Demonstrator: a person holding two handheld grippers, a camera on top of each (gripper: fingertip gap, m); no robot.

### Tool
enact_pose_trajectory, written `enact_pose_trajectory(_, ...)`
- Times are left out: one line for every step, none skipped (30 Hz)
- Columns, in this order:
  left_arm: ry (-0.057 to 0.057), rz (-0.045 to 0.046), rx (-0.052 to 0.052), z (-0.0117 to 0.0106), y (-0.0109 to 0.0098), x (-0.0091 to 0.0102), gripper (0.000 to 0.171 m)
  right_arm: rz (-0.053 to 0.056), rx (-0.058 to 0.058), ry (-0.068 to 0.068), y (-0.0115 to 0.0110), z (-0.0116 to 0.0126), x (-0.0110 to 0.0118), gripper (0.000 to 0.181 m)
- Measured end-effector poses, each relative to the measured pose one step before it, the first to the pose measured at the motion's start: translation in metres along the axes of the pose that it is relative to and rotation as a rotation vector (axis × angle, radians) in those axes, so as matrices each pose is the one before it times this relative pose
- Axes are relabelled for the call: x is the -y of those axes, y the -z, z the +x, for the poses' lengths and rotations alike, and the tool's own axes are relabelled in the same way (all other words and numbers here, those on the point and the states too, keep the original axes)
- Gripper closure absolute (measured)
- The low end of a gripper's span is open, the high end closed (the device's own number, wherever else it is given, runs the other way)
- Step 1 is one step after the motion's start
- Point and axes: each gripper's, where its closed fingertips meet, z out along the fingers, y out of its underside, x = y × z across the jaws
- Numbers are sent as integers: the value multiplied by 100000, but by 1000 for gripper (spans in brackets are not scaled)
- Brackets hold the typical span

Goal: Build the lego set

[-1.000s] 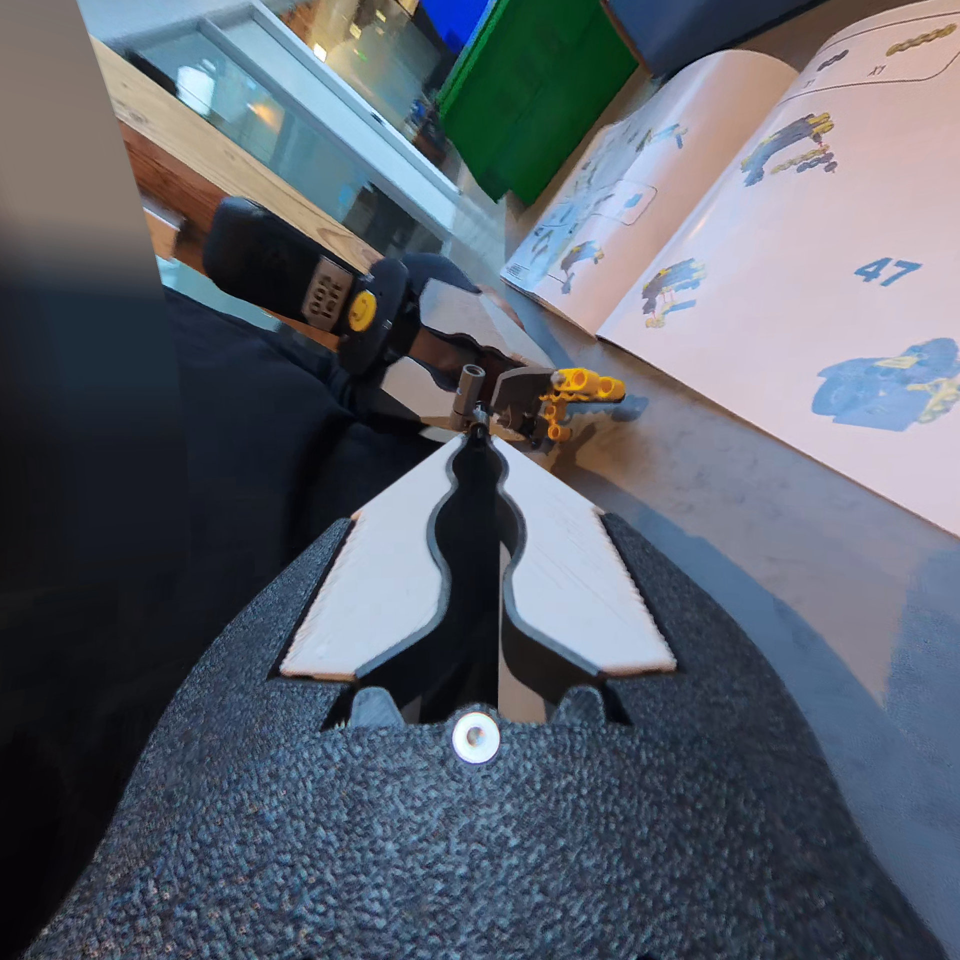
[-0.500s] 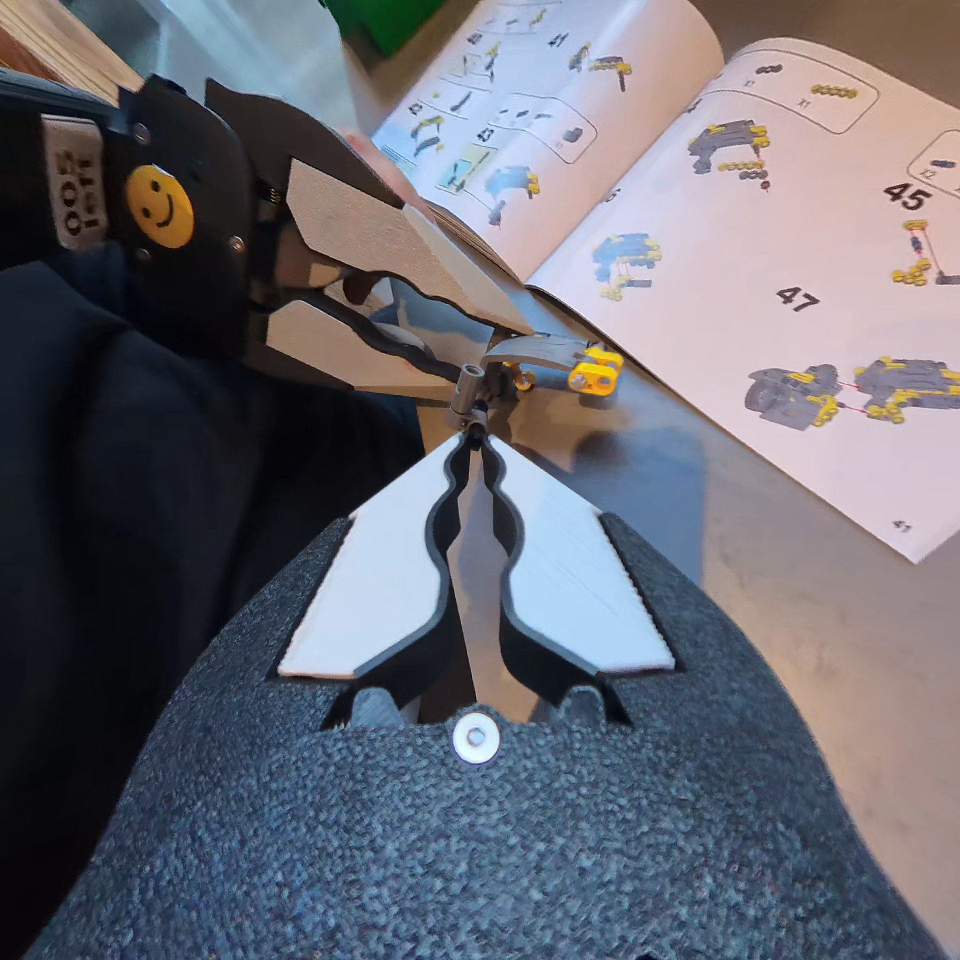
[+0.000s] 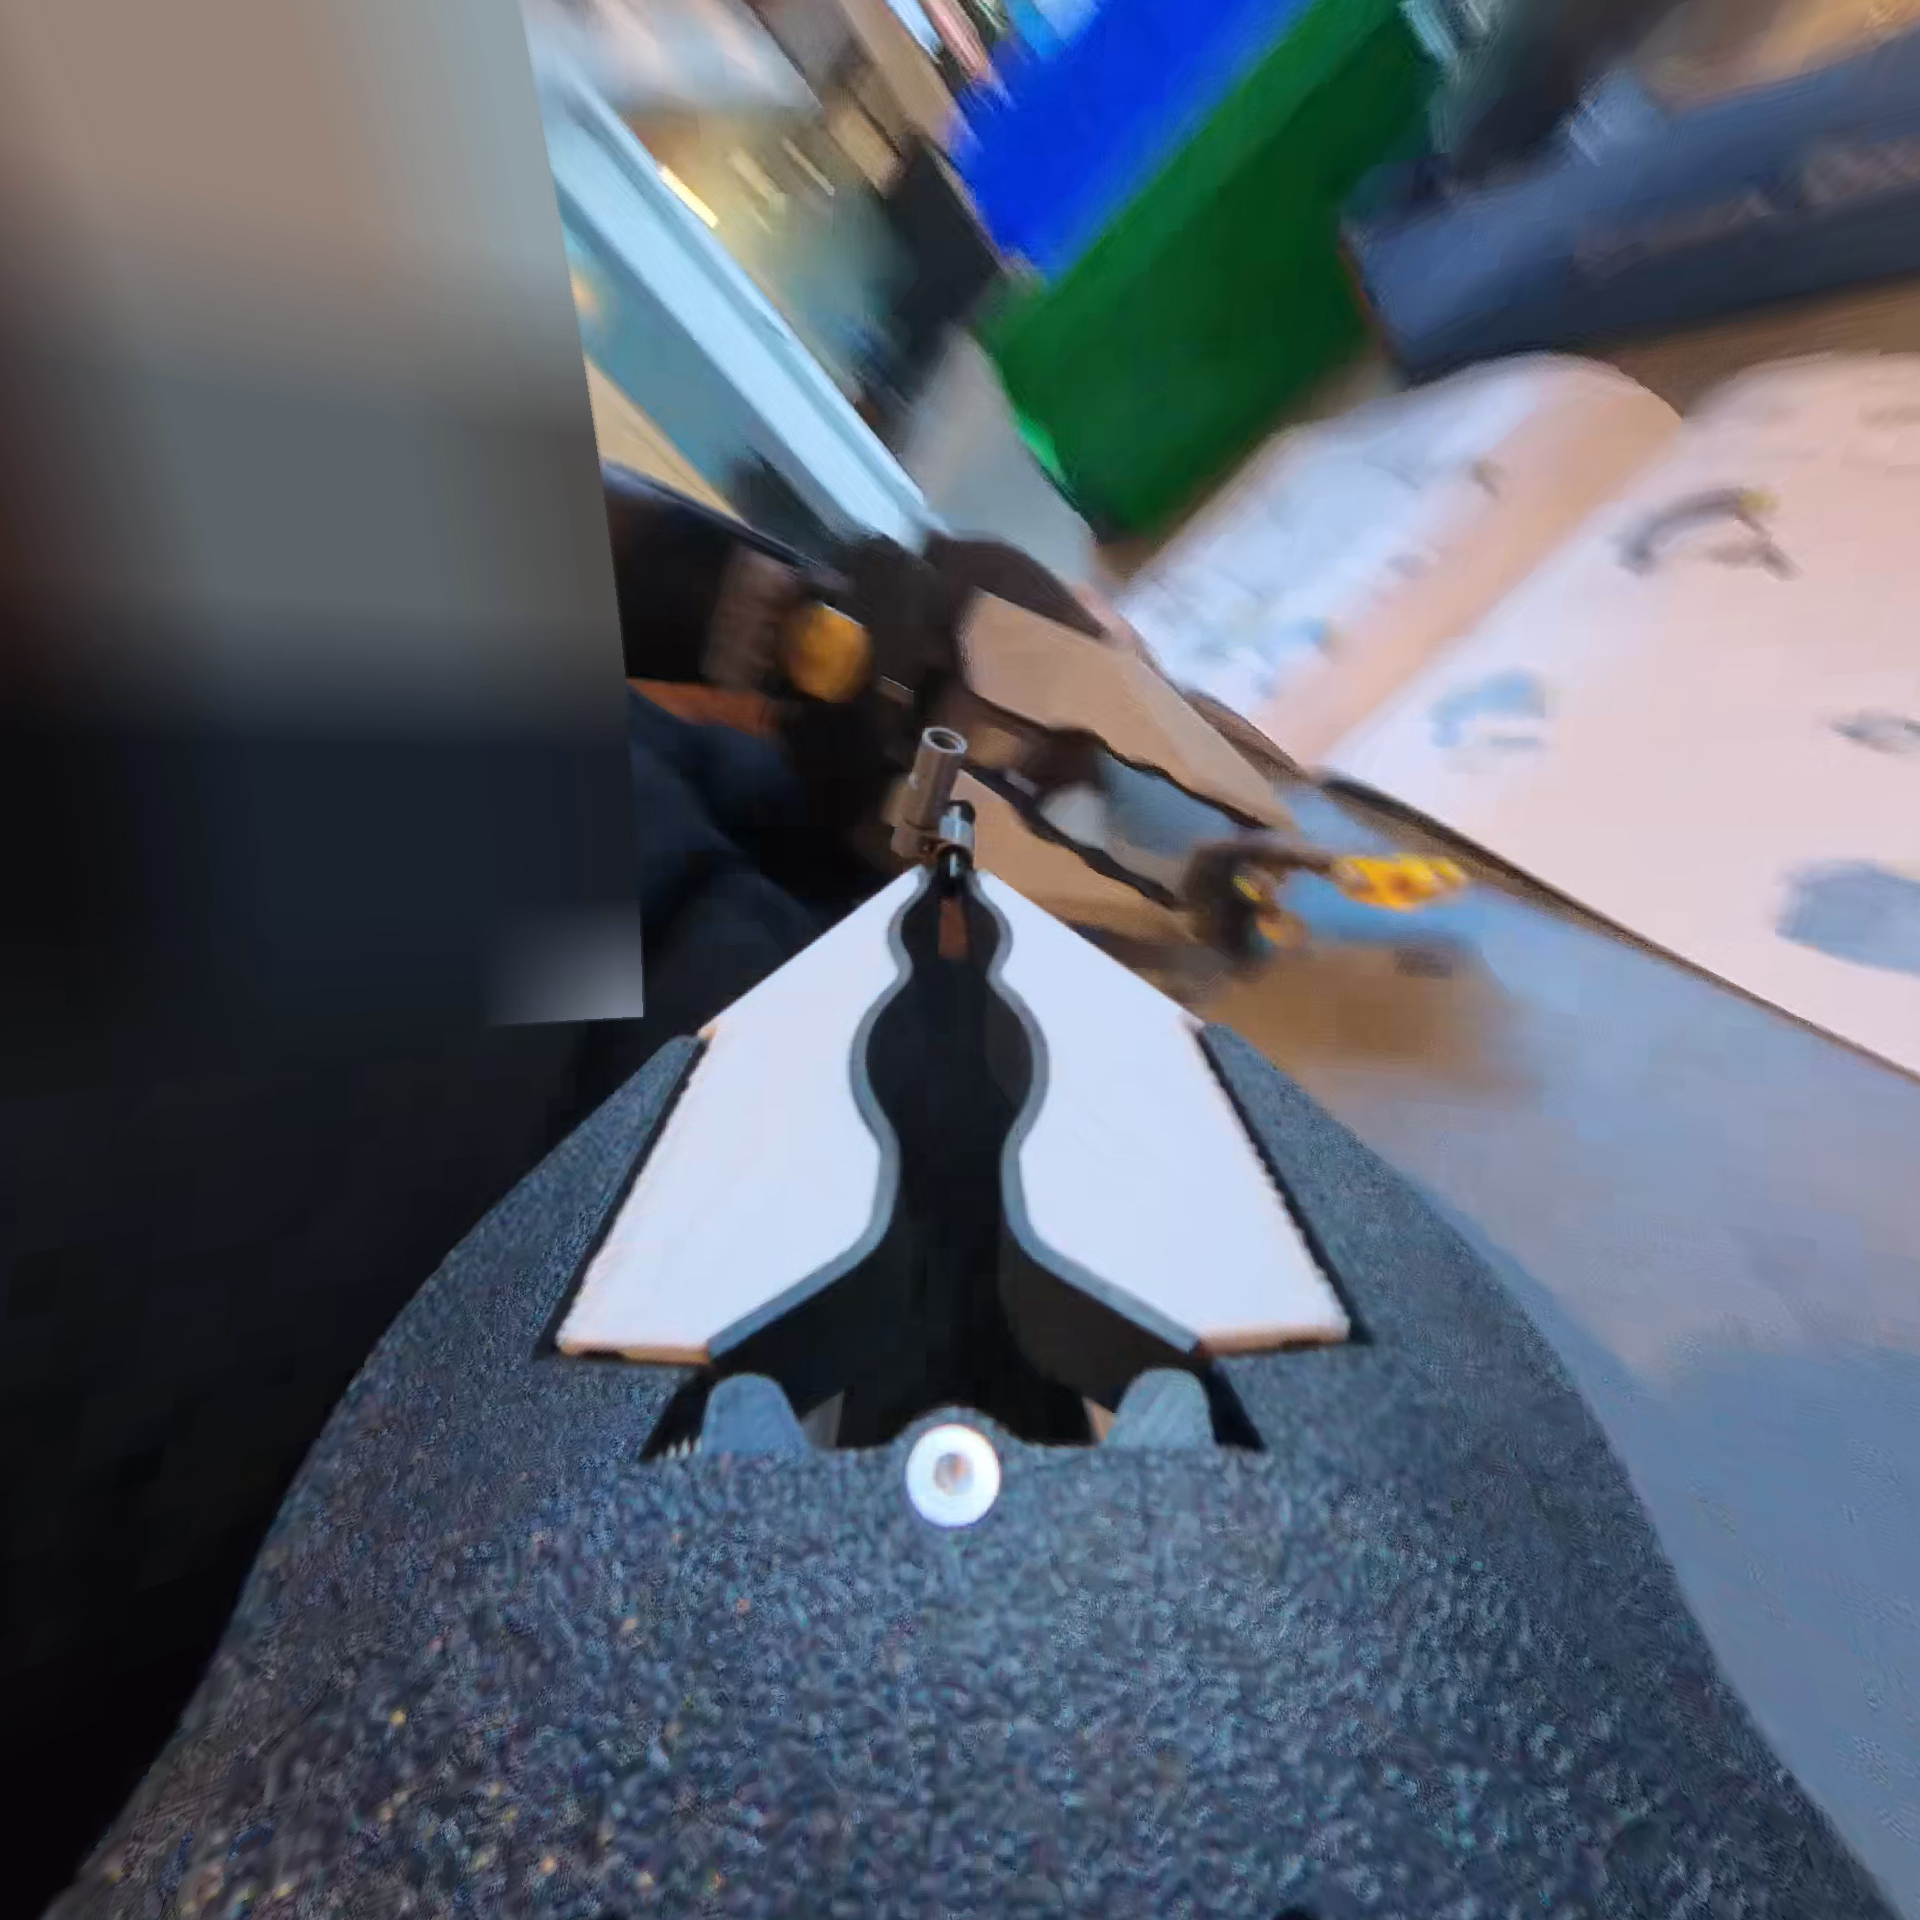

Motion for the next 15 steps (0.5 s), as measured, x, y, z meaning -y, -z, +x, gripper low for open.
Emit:
enact_pose_trajectory(4609, 2068, -3179, 134, 178, 179, 147, 10134, 12494, -1135, 857, -1579, 1111, 177)
enact_pose_trajectory(4180, 2239, -3162, 138, 190, 209, 147, 8934, 11104, -356, 757, -1518, 1010, 176)
enact_pose_trajectory(3344, 1966, -2324, 47, 182, 188, 147, 6782, 7625, -714, 605, -1041, 795, 176)
enact_pose_trajectory(2328, 1475, -1473, -36, 164, 142, 148, 4219, 3696, -685, 438, -482, 501, 177)
enact_pose_trajectory(1716, 1105, -877, -76, 127, 90, 148, 2183, 2205, -188, 269, -296, 240, 177)
enact_pose_trajectory(1506, 777, -591, -78, 94, 85, 148, 996, 1330, 208, 114, -224, 99, 177)
enact_pose_trajectory(1098, 571, -681, -37, 62, 76, 148, -136, 637, 352, -13, -151, -38, 177)
enact_pose_trajectory(727, 539, -475, -16, 44, 99, 148, -866, 382, 388, -100, -117, -117, 178)
enact_pose_trajectory(456, 485, -530, 35, 21, 84, 148, -829, 115, 215, -145, -66, -96, 177)
enact_pose_trajectory(317, 178, -584, 70, 4, 45, 148, -911, 116, 64, -174, -53, -103, 178)
enact_pose_trajectory(84, -119, -649, 82, -30, -9, 147, -705, 503, 96, -163, -78, -79, 178)
enact_pose_trajectory(23, -348, -786, 117, -34, -49, 147, -433, 401, -110, -149, -39, -60, 178)
enact_pose_trajectory(141, -277, -854, 116, -29, -48, 147, -421, 119, -323, -114, 40, -62, 178)
enact_pose_trajectory(297, -99, -618, 70, -12, -42, 147, -285, 178, -281, -74, 45, -52, 178)
enact_pose_trajectory(270, 67, -476, 39, 4, -13, 147, -61, -3, -257, -56, 75, -43, 178)
